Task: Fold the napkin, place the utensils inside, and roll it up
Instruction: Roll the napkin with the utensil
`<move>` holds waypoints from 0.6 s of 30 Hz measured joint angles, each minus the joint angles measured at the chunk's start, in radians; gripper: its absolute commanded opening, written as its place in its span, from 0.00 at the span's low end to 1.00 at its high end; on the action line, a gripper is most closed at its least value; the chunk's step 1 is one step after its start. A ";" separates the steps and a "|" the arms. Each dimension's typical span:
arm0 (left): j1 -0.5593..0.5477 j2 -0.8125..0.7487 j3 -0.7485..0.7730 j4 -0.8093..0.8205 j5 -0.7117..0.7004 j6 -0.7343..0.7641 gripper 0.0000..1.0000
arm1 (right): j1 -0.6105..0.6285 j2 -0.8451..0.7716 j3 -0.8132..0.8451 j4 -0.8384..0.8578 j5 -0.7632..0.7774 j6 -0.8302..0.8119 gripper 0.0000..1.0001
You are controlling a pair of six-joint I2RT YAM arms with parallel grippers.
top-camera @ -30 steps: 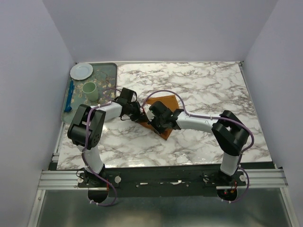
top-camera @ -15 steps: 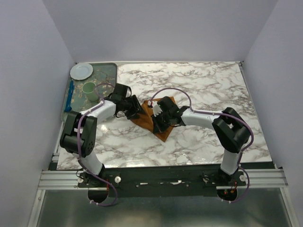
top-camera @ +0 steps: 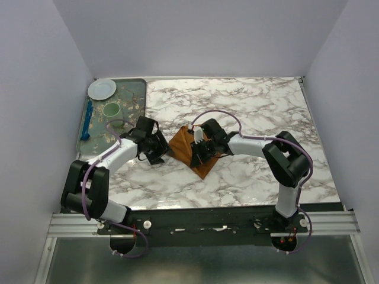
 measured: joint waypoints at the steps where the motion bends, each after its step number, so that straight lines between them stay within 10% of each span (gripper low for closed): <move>1: -0.003 0.005 -0.013 -0.004 0.000 -0.015 0.71 | -0.002 0.002 -0.001 0.004 -0.008 0.001 0.00; 18: -0.086 0.142 -0.044 0.146 0.003 -0.320 0.70 | -0.006 0.011 -0.002 0.017 -0.042 0.000 0.01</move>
